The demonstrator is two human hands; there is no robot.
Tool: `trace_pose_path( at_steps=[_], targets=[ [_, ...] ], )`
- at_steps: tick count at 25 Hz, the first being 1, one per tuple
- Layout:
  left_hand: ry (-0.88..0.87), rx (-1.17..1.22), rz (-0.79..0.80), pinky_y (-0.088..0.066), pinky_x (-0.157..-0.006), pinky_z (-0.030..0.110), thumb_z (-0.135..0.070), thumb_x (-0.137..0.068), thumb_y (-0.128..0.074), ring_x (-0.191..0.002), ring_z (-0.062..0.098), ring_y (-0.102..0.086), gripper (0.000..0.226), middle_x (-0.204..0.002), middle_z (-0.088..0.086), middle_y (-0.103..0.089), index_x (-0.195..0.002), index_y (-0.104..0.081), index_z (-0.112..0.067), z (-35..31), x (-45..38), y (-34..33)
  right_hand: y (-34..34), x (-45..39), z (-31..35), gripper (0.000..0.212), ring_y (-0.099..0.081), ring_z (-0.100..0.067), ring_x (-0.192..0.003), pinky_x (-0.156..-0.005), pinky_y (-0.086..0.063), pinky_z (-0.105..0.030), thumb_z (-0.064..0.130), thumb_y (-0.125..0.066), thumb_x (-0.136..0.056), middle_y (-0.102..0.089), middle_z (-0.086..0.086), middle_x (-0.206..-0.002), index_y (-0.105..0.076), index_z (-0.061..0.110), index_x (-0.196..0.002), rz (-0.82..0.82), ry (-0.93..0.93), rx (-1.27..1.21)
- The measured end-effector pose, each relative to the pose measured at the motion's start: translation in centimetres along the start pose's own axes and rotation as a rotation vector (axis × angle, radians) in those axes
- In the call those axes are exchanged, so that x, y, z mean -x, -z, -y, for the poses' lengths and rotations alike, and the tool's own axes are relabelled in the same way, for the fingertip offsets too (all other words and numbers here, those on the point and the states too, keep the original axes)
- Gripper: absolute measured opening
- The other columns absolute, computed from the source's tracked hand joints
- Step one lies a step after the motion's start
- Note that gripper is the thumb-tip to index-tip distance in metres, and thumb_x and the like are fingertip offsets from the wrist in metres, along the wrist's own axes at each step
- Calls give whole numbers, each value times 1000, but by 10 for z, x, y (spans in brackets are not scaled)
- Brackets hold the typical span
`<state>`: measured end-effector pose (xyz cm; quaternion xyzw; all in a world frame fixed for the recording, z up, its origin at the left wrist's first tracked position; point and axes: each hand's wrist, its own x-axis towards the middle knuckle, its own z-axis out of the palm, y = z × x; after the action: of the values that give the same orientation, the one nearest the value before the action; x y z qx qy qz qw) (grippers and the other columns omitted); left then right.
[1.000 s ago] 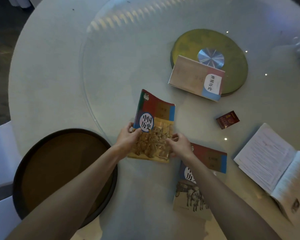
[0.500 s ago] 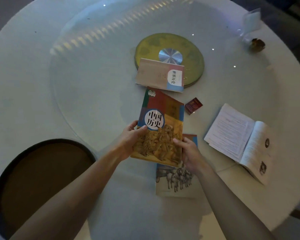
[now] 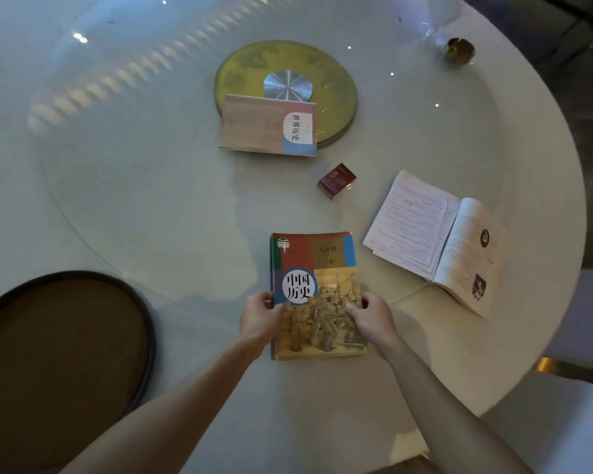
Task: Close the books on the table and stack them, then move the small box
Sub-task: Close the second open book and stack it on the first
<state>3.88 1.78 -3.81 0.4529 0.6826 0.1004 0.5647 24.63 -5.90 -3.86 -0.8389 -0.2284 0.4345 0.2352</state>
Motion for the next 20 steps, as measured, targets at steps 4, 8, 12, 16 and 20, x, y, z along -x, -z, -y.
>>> trace_pose_path(
  at_steps=[4, 8, 12, 16, 20],
  targets=[
    [-173, -302, -121, -50, -68, 27, -25, -91, -68, -93, 19, -65, 29, -105, 3, -68, -119, -62, -18, 8, 5, -3, -2, 3, -4, 17, -63, -21, -84, -63, -43, -34, 29, -66, -96, -65, 3, -94, -58, 18, -105, -89, 128, 390],
    [-199, -460, -153, -53, -88, 38, -26, -91, -66, -107, 27, -63, 40, -114, 10, -67, -130, -64, -15, 14, 5, -2, -1, -4, -13, 25, -63, -29, -98, -78, -49, -37, 30, -62, -98, -64, -9, -109, -69, 9, -110, -107, 154, 488],
    [-162, -342, -91, -59, -83, 39, -19, -91, -63, -96, 24, -70, 36, -108, 5, -76, -127, -69, -16, 17, 5, -1, -7, -5, -12, 20, -67, -32, -93, -75, -49, -36, 22, -59, -99, -73, -11, -99, -71, 6, -101, -136, 138, 428],
    [-146, -276, -94, -60, -84, 43, -13, -90, -63, -95, 26, -71, 34, -108, 8, -77, -123, -71, -16, 18, 0, 9, -18, -7, -2, 20, -68, -32, -89, -73, -51, -36, 23, -59, -98, -72, -10, -94, -70, 6, -94, -135, 104, 436],
    [-138, -263, -146, -59, -85, 41, -13, -89, -62, -96, 28, -70, 33, -108, 10, -76, -121, -72, -14, 11, -12, 27, -30, -11, 18, 23, -64, -28, -79, -63, -44, -33, 24, -58, -96, -68, -7, -83, -64, 7, -82, -60, 120, 346]
  ],
)
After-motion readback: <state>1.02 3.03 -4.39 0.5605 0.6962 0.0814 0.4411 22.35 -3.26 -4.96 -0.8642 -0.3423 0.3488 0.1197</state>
